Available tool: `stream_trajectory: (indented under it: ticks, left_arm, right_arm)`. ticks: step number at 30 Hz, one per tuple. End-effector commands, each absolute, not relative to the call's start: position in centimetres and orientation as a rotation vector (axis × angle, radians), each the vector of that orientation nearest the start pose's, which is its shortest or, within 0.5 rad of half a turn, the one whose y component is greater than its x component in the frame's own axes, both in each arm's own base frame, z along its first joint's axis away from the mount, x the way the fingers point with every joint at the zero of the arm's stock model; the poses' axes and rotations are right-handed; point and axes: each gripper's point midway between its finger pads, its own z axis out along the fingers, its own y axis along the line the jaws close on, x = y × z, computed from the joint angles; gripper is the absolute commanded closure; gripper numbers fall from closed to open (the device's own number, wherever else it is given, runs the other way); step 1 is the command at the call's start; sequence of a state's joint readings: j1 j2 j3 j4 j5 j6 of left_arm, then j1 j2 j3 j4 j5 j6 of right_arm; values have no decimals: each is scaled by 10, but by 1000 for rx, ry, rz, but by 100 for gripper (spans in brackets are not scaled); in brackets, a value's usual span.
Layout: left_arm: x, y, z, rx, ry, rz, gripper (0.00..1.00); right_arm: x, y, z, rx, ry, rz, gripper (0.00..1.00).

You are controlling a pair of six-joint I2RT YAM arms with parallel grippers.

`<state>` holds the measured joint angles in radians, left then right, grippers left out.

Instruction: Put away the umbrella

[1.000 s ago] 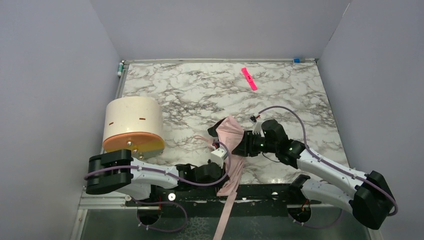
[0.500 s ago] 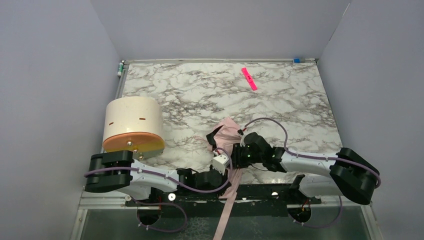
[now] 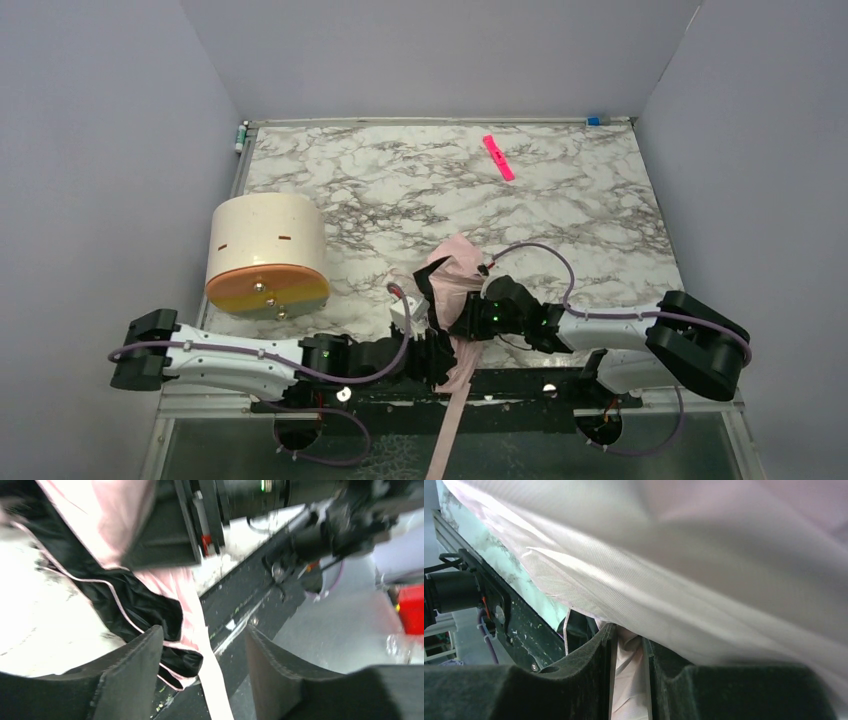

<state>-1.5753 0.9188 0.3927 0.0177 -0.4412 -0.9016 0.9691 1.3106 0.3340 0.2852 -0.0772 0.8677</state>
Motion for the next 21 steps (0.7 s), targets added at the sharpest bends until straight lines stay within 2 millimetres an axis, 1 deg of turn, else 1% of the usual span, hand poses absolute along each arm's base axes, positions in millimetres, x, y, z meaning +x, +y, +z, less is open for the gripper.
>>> stream_trajectory:
  ticks: [1, 3, 5, 7, 9, 10, 12, 14, 17, 19, 21]
  left_arm:
    - [89, -261, 145, 202, 2082, -879, 35]
    - [103, -250, 162, 146, 2047, -845, 33]
    - [114, -246, 173, 140, 2045, -813, 33]
    - [128, -246, 175, 141, 2085, -768, 33]
    - [146, -245, 172, 117, 2143, -725, 32]
    - [162, -243, 174, 82, 2156, -705, 32]
    - [183, -244, 176, 63, 2186, -701, 29]
    - [205, -246, 182, 51, 2194, -708, 26]
    - [235, -249, 197, 23, 2185, -717, 24]
    - [249, -253, 198, -5, 2199, -736, 24]
    - [258, -255, 192, -47, 2228, -773, 24]
  right_arm:
    - [132, 229, -33, -139, 2599, 653, 69]
    - [133, 226, -35, -139, 2597, 626, 69]
    - [137, 221, -38, -130, 2594, 577, 69]
    - [144, 215, -39, -108, 2581, 509, 69]
    - [153, 211, -37, -120, 2550, 452, 69]
    - [158, 211, -35, -133, 2529, 428, 69]
    - [168, 211, -31, -168, 2486, 391, 69]
    - [175, 216, -27, -226, 2448, 386, 69]
    - [177, 225, -25, -308, 2417, 429, 70]
    - [173, 228, -26, -332, 2418, 462, 70]
    - [169, 230, -27, -341, 2424, 491, 70]
